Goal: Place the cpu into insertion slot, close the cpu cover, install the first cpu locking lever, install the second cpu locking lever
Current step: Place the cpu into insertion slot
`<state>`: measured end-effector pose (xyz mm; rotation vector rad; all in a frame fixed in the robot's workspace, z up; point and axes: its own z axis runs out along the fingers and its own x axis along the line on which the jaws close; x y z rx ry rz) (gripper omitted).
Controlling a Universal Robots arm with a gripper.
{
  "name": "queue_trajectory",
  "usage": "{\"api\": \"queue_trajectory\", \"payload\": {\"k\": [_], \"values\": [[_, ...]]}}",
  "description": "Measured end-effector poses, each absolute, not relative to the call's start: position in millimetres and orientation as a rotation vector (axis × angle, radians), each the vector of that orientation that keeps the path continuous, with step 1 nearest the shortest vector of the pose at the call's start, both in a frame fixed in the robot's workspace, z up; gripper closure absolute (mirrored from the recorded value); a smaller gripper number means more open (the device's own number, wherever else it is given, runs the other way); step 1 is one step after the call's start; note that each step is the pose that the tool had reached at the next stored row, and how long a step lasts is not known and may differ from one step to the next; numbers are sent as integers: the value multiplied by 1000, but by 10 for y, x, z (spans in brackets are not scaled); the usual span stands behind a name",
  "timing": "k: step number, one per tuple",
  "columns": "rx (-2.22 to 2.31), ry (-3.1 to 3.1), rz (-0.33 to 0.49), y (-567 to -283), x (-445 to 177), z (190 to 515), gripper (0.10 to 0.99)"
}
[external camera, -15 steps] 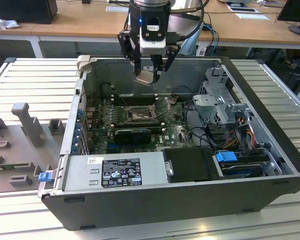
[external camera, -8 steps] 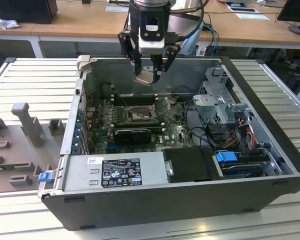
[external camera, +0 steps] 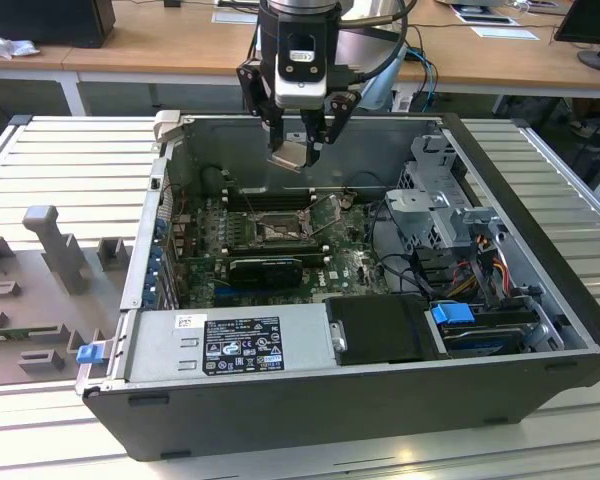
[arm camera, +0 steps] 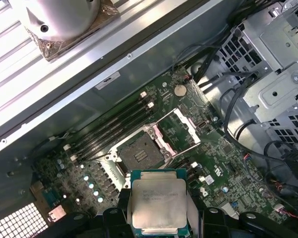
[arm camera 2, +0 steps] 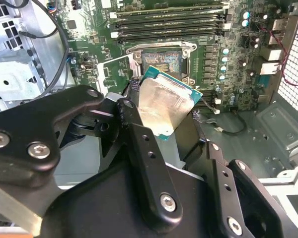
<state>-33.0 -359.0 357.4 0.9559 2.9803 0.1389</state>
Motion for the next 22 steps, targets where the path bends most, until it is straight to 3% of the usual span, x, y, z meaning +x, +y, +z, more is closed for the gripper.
{"api": "queue_trajectory", "payload": {"k": [22], "values": [[1081,2933,138,-3590,-330,3571,553]]}}
